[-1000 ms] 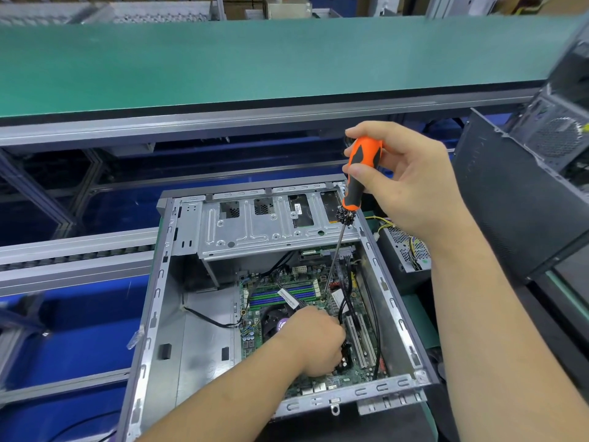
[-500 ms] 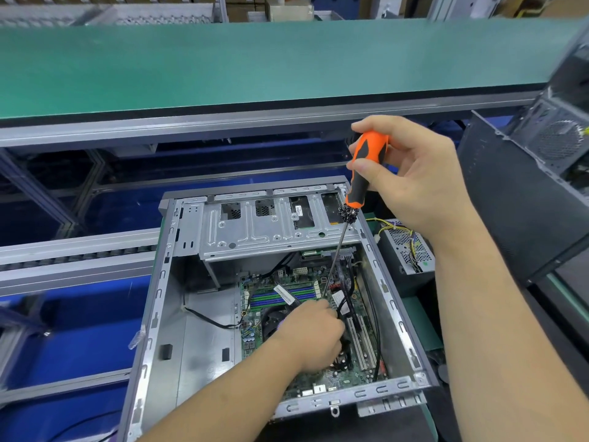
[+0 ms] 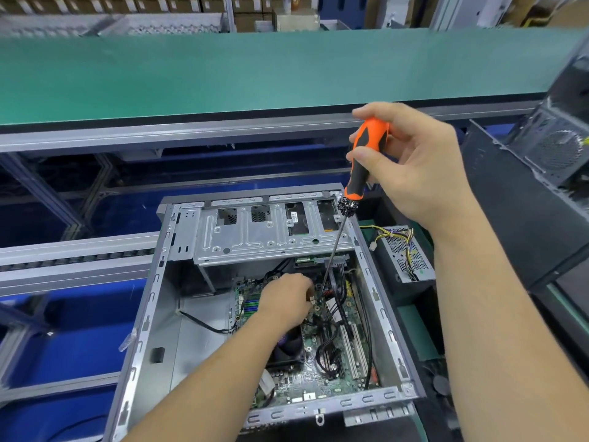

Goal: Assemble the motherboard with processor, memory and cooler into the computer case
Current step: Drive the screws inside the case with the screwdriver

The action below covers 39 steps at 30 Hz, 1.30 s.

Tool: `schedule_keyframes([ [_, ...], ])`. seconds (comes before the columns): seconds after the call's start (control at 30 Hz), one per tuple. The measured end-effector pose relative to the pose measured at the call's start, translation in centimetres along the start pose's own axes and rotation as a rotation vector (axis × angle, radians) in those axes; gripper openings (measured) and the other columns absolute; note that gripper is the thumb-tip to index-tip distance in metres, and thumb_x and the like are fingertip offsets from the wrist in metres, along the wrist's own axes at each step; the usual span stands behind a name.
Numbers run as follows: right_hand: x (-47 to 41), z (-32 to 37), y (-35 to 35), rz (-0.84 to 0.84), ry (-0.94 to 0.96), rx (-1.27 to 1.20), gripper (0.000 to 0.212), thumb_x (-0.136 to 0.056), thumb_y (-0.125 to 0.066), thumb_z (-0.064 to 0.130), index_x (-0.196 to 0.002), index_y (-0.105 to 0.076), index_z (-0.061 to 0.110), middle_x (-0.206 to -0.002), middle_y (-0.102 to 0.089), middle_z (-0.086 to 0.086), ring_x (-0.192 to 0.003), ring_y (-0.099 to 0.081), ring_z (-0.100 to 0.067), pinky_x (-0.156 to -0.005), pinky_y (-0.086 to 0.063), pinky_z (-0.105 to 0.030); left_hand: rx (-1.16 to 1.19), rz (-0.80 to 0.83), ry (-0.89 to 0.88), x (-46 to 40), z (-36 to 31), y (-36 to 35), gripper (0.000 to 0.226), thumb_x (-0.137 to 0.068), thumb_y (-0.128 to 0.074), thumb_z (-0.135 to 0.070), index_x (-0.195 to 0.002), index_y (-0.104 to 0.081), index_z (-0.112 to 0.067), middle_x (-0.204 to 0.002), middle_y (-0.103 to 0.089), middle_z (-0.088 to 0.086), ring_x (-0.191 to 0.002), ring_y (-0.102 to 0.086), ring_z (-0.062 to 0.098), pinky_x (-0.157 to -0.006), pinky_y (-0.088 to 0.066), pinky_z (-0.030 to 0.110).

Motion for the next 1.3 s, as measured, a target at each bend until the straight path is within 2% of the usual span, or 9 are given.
schedule_keyframes([
  [0.1, 0.1, -0.1, 0.0, 0.002, -0.003, 0.000, 0.036, -0.088, -0.067, 0.016, -0.117, -0.061, 0.036, -0.099, -0.068, -0.012, -0.090, -0.069, -0.037, -0.076, -0.060, -0.048, -0.003, 0.049, 0.030, -0.8, 0.0, -0.7, 0.030, -0.086, -0.073, -0.030, -0.115, -0.066, -0.032, -0.115, -0.066, -0.002, -0.104, -0.064, 0.024, -0.082, -0.055, 0.039],
  [0.2, 0.1, 0.0, 0.0, 0.001, -0.010, -0.007, 0.037, -0.088, -0.067, 0.016, -0.115, -0.060, 0.040, -0.099, -0.068, -0.012, -0.090, -0.068, -0.039, -0.075, -0.059, -0.049, 0.001, 0.057, 0.050, -1.5, -0.1, -1.2, 0.034, -0.086, -0.073, -0.032, -0.119, -0.065, -0.032, -0.124, -0.063, -0.001, -0.110, -0.062, 0.025, -0.086, -0.054, 0.040],
  [0.4, -0.1, 0.0, 0.4, -0.007, -0.045, -0.027, 0.036, -0.088, -0.066, 0.011, -0.120, -0.062, 0.027, -0.101, -0.067, -0.015, -0.093, -0.069, -0.037, -0.080, -0.060, -0.048, 0.062, 0.029, 0.068, -1.7, -0.1, -1.7, 0.023, -0.084, -0.075, -0.040, -0.104, -0.068, -0.031, -0.104, -0.067, -0.004, -0.097, -0.063, 0.022, -0.081, -0.053, 0.036],
  [0.5, -0.1, 0.1, 0.5, -0.006, -0.052, -0.017, 0.036, -0.088, -0.066, 0.011, -0.121, -0.062, 0.026, -0.103, -0.067, -0.017, -0.094, -0.068, -0.038, -0.080, -0.060, -0.048, 0.072, 0.017, 0.076, -1.6, 0.0, -1.7, 0.008, -0.086, -0.073, -0.034, -0.090, -0.067, -0.031, -0.100, -0.067, -0.006, -0.094, -0.065, 0.022, -0.079, -0.053, 0.035],
  [0.63, -0.1, 0.3, 0.5, -0.005, -0.047, -0.003, 0.036, -0.088, -0.066, 0.013, -0.121, -0.061, 0.027, -0.104, -0.066, -0.018, -0.093, -0.067, -0.040, -0.080, -0.060, -0.049, 0.077, -0.019, 0.066, -1.4, 0.0, -1.8, 0.001, -0.088, -0.069, -0.029, -0.089, -0.069, -0.028, -0.103, -0.066, -0.007, -0.093, -0.064, 0.022, -0.075, -0.048, 0.031],
  [0.83, 0.1, 0.8, 0.2, 0.006, -0.034, -0.008, 0.036, -0.089, -0.066, 0.010, -0.121, -0.061, 0.026, -0.102, -0.067, -0.016, -0.096, -0.068, -0.037, -0.080, -0.060, -0.049, 0.009, -0.015, 0.050, -1.4, -0.2, -2.2, 0.010, -0.089, -0.067, -0.026, -0.083, -0.063, -0.019, -0.095, -0.065, 0.000, -0.084, -0.064, 0.026, -0.077, -0.055, 0.037],
  [1.0, 0.2, 1.2, -0.2, 0.017, -0.013, -0.001, 0.036, -0.089, -0.066, 0.010, -0.120, -0.060, 0.026, -0.101, -0.068, -0.014, -0.094, -0.069, -0.036, -0.079, -0.060, -0.047, -0.046, -0.013, 0.034, -1.4, -0.5, -2.2, 0.010, -0.088, -0.066, -0.023, -0.084, -0.060, -0.017, -0.093, -0.065, 0.003, -0.082, -0.064, 0.028, -0.076, -0.056, 0.039],
  [1.17, 0.3, 1.2, -0.3, 0.014, 0.007, 0.009, 0.037, -0.088, -0.068, 0.010, -0.119, -0.061, 0.029, -0.099, -0.067, -0.017, -0.092, -0.067, -0.039, -0.080, -0.059, -0.050, -0.070, 0.003, 0.025, -1.3, -0.7, -2.4, 0.011, -0.086, -0.064, -0.021, -0.080, -0.056, -0.017, -0.095, -0.063, 0.004, -0.084, -0.063, 0.028, -0.076, -0.055, 0.039],
  [1.3, 0.5, 1.2, -0.3, 0.013, 0.011, -0.003, 0.038, -0.089, -0.068, 0.010, -0.118, -0.061, 0.032, -0.100, -0.067, -0.015, -0.094, -0.067, -0.037, -0.082, -0.059, -0.049, -0.062, 0.002, 0.035, -1.4, -0.6, -2.5, 0.008, -0.084, -0.063, -0.018, -0.080, -0.056, -0.019, -0.093, -0.063, 0.002, -0.081, -0.063, 0.027, -0.068, -0.048, 0.034],
])
Point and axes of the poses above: each hand's wrist, its own x-axis away from the middle knuckle, its own y-axis out of the back of the hand, z = x × y, the point moved 7 cm from there along -x, towards the middle knuckle
